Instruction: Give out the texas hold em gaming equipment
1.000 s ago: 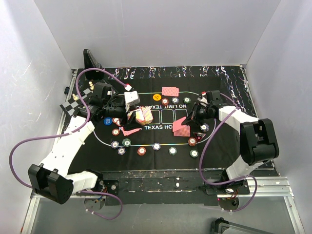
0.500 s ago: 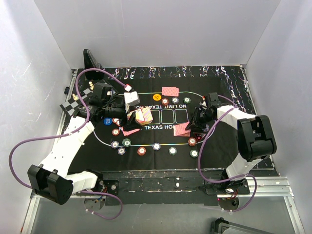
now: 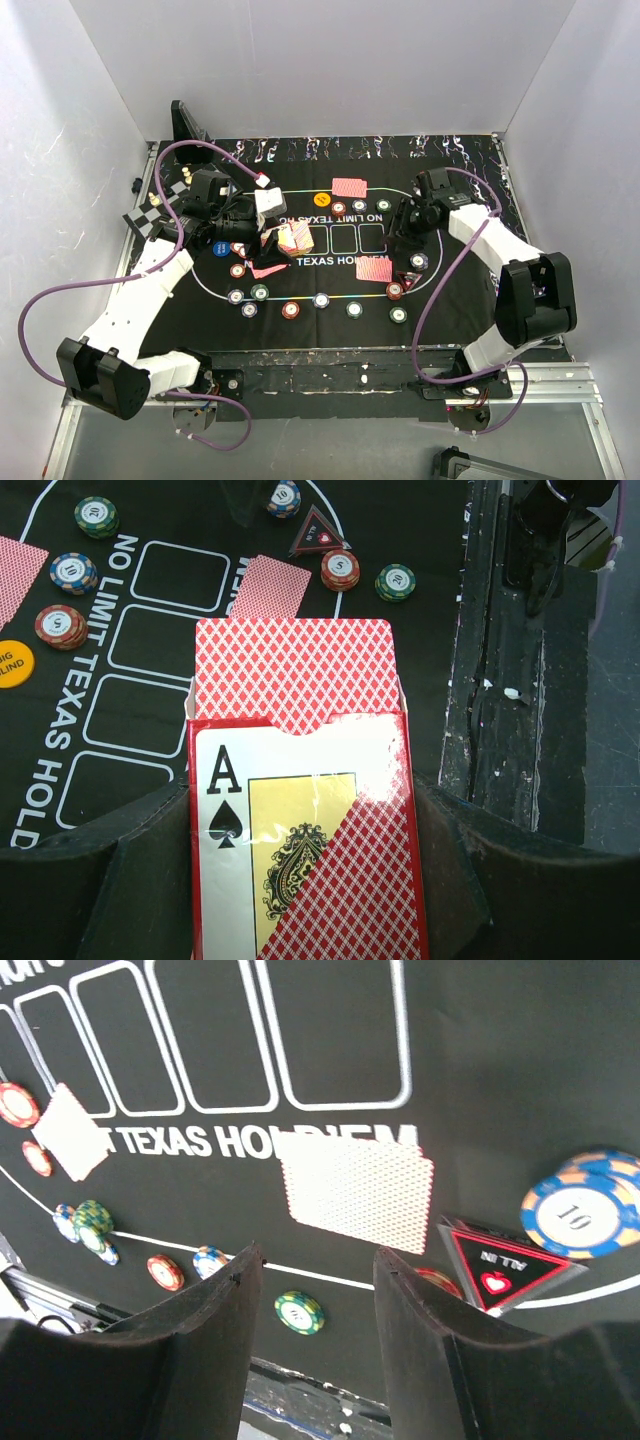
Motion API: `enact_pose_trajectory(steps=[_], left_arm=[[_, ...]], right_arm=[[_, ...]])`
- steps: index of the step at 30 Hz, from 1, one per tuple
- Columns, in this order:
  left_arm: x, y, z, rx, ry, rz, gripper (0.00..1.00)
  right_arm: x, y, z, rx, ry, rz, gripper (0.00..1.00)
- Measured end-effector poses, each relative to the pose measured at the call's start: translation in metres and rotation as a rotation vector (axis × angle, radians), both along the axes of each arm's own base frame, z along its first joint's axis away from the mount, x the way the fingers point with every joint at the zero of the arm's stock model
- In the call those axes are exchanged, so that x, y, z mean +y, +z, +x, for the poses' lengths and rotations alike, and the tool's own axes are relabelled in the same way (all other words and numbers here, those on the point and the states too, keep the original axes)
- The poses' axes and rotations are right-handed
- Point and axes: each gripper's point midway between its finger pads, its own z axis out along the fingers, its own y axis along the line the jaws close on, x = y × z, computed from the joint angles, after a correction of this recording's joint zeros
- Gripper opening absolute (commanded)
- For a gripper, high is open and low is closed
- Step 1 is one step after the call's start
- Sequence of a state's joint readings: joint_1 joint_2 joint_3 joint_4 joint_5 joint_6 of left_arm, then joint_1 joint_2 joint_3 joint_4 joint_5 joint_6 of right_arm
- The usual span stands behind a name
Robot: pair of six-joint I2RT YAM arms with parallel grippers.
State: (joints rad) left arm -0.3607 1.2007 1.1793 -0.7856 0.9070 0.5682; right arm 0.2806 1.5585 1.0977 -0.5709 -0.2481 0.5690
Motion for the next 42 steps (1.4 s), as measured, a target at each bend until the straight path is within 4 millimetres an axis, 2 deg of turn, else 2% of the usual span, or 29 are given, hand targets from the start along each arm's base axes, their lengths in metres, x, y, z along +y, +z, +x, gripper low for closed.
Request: enact_pose_trajectory(steps=[3,6,7,10,12,14,18,20,23,26,32,38,42], left_arm=[[0.000,0.000,0.000,0.000,0.000,0.000,0.00],[0.000,0.000,0.000,0.001,0.001,0.000,0.00],[0.000,0.000,0.000,0.002,0.001,0.000,0.00],[0.000,0.000,0.000,0.003,0.001,0.000,0.00],[0.000,0.000,0.000,0.003,0.001,0.000,0.00],[0.000,0.000,0.000,0.003,0.001,0.000,0.00],[0.000,0.000,0.000,0.002,0.001,-0.001,0.00],[0.000,0.000,0.000,0.003,0.001,-0.001,0.00],[0.000,0.000,0.000,0.002,0.001,-0.001,0.00],[0.000,0.000,0.000,0.002,0.001,-0.001,0.00],[0.000,0.000,0.000,0.002,0.002,-0.001,0.00],[0.000,0.000,0.000,0.003,0.001,-0.001,0.00],[0.000,0.000,0.000,0.002,0.002,-0.001,0.00]], right_arm=[[0.017,0.014,0.009,-0.043,0.038,0.007,0.56],[0.042,0.022,0.020,-0.062,0.093,0.029,0.57],[0.050,0.023,0.021,-0.065,0.110,0.039,0.59],[0.078,0.039,0.015,-0.071,0.179,0.119,0.73],[0.096,0.060,0.008,-0.089,0.222,0.208,0.82],[0.107,0.086,0.002,-0.116,0.251,0.304,0.84],[0.125,0.157,-0.011,-0.224,0.307,0.525,0.86],[0.131,0.185,-0.019,-0.266,0.343,0.609,0.86],[0.144,0.209,-0.032,-0.292,0.414,0.699,0.87],[0.163,0.207,-0.048,-0.248,0.483,0.729,0.88],[0.200,0.189,-0.070,-0.152,0.581,0.713,0.89],[0.212,0.176,-0.075,-0.101,0.601,0.704,0.90],[0.214,0.177,-0.076,-0.079,0.601,0.727,0.91]])
